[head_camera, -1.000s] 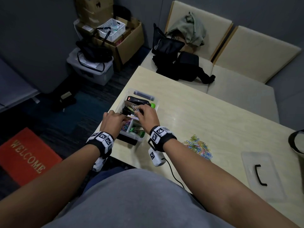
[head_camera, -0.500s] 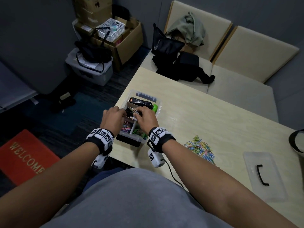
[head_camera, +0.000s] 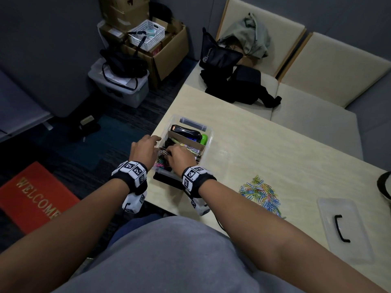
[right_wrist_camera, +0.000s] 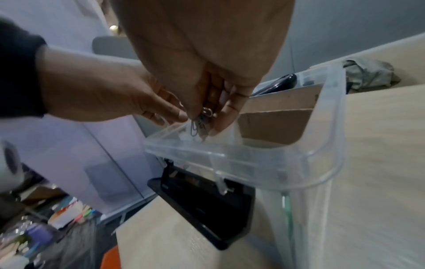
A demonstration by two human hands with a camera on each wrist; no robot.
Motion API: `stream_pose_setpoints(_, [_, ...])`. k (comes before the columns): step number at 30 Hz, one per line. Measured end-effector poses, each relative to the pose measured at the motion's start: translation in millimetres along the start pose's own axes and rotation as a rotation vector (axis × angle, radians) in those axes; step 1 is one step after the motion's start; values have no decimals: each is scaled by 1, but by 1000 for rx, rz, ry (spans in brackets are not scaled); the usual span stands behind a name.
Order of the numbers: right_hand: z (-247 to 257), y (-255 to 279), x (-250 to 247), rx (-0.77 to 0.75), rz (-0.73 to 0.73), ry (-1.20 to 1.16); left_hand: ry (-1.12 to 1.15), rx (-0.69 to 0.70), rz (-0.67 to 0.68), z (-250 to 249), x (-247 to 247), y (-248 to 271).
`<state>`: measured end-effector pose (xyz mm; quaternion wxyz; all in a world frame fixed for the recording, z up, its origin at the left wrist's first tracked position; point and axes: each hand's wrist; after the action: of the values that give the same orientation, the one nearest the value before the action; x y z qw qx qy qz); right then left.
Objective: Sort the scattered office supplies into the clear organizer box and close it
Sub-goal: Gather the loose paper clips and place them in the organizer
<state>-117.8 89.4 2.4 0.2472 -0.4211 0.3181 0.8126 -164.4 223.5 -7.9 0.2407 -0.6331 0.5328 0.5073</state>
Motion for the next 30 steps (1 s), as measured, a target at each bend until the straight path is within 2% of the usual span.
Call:
stream_pose_setpoints(7, [8,1,-3,-21,184,322,1,-13,-6,-1,2,1])
stream_pose_setpoints(10, [9,2,-3,-16,224,335,-4,-19,-6,-2,3,2])
stream_pose_setpoints(13, [3,0,-6,-14,227,234,-19,-27,-9,-5,1,4])
stream_pose_setpoints(19, [-25,4,-15,-77,0,-228,-67,-20,-38,-20,-4,2])
stream_pose_setpoints(22, [-47,10,-24,-58,-93,-409,-63,28,-58,-35,-3,-1])
stream_pose_setpoints(27, [-90,31,-35,25,-235,-503,0,133,-32,-73,5,-8])
stream_pose_setpoints(30, [-118,49,-40,75,-301,-491,57,246,3,-104,14,-10])
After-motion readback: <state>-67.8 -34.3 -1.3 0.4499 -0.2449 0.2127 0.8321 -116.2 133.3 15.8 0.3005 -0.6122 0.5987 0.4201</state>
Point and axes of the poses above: each hand's wrist, its own y-axis away from the middle knuckle, its own x-axis out of the palm, z = x × y, and after that the axes turned 10 degrees about z, right-handed
